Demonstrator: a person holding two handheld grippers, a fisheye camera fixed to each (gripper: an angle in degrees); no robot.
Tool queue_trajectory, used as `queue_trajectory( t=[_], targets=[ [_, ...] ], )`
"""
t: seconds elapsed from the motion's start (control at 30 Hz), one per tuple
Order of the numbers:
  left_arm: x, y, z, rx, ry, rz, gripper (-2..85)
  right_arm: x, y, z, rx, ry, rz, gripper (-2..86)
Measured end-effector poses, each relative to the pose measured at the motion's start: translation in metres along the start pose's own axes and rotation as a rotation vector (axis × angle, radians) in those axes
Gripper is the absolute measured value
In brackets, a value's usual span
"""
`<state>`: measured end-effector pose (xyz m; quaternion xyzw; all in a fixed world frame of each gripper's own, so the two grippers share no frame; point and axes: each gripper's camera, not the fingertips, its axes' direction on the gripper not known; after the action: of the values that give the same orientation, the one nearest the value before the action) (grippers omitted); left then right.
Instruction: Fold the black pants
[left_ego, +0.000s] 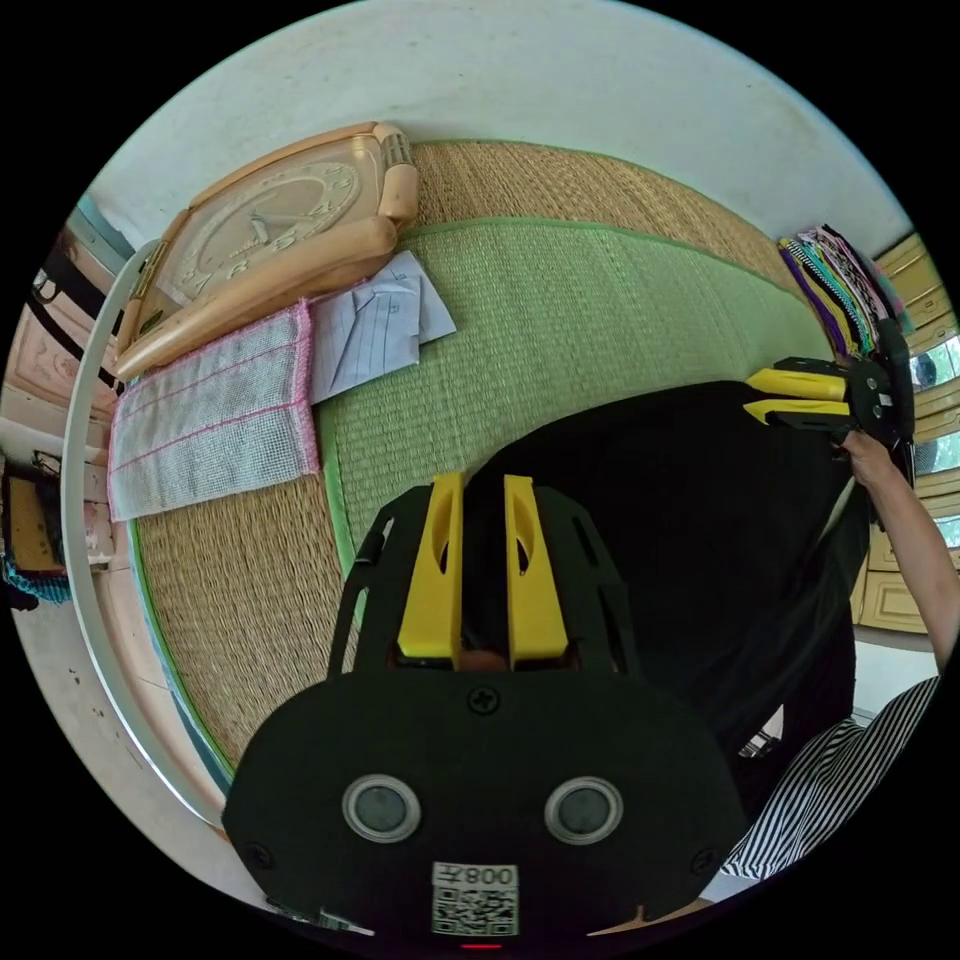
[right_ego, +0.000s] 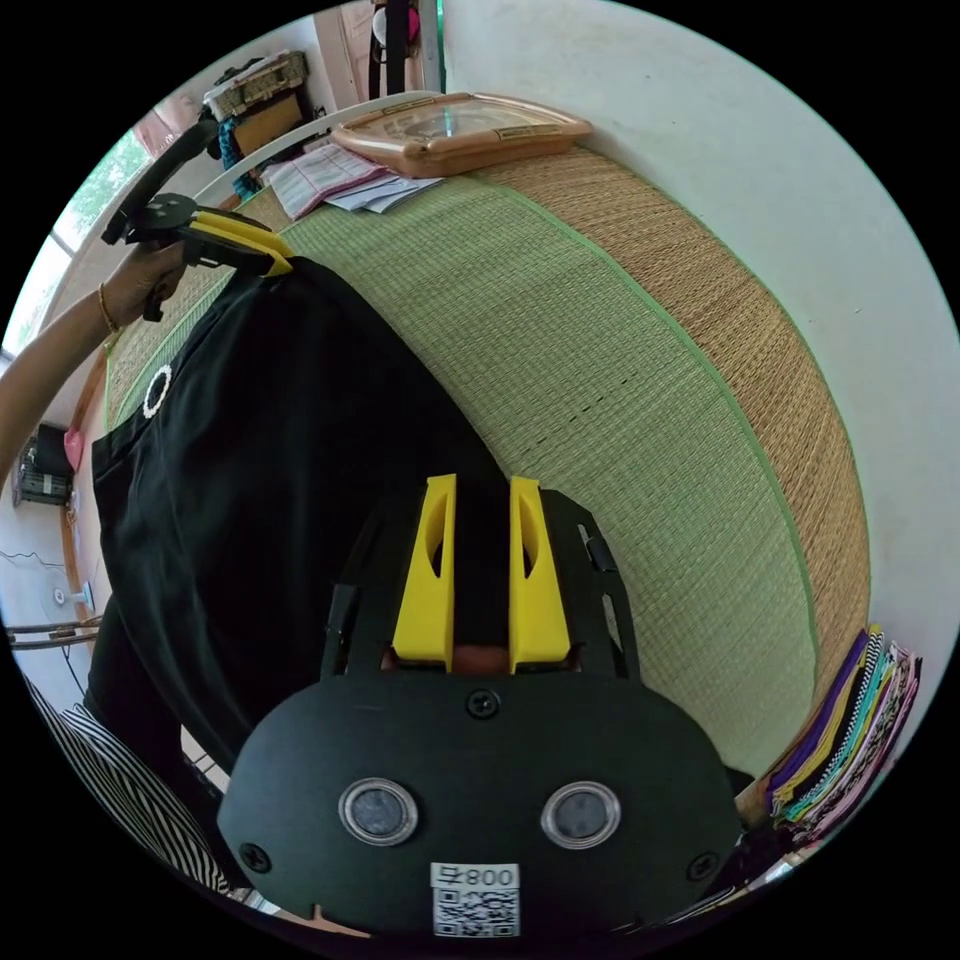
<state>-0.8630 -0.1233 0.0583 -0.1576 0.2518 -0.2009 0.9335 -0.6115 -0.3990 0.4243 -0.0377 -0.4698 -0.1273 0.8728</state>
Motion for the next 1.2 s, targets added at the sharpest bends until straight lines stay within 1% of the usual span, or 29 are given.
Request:
queue_trajectory(
  t=[0.17, 0.33, 0.63, 0.93, 1.07, 1.2],
  targets=[
    [0.011, 0.001, -0.019, 0.023, 0.042, -0.027, 3.6, 0.010, -0.006, -0.010, -0.026, -0.034, 0.024, 3.3],
    [0.026, 0.007, -0.041, 0.040, 0.022, -0.006, 2.5, 0.016, -0.007, -0.029, -0.035, -0.048, 0.047, 1.6],
    [0.055, 0.041, -0.088, 0.099, 0.013, 0.034, 2.3, 0.022, 0.023, -0.111, 0.057, -0.071, 0.091, 1.1],
    [0.084, 0.115, -0.124, 0.161, 0.045, 0.085, 2.2, -0.021, 0.093, -0.210, 0.139, -0.038, 0.059, 0.9],
    [0.095, 0.160, -0.127, 0.142, 0.053, 0.106, 2.2, -0.055, 0.133, -0.244, 0.168, -0.049, 0.054, 0.9],
    [0.097, 0.199, -0.120, 0.119, 0.070, 0.098, 2.2, -0.101, 0.168, -0.263, 0.148, -0.042, -0.005, 0.9]
  ],
)
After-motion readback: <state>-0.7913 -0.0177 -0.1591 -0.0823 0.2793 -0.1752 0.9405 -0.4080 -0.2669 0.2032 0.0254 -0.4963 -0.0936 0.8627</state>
